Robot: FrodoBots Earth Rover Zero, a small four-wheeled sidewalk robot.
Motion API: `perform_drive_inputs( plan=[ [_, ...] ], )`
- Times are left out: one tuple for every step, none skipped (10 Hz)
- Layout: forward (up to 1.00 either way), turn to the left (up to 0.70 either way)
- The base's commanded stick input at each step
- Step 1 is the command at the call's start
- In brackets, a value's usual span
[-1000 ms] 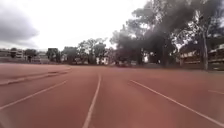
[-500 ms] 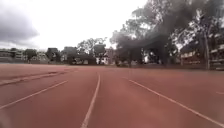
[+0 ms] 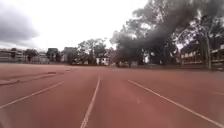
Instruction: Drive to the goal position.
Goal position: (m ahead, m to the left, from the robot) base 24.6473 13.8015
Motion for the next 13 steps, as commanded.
perform_drive_inputs(
  plan=[
    [0.45,0.0],
    [0.45,0.0],
    [0.45,0.0],
    [0.45,0.0],
    [0.45,0.0],
    [0.45,0.0],
    [0.45,0.0],
    [0.45,0.0],
    [0.45,0.0],
    [0.45,0.0],
    [0.45,0.0],
    [0.45,0.0],
    [0.45,0.0]
  ],
)
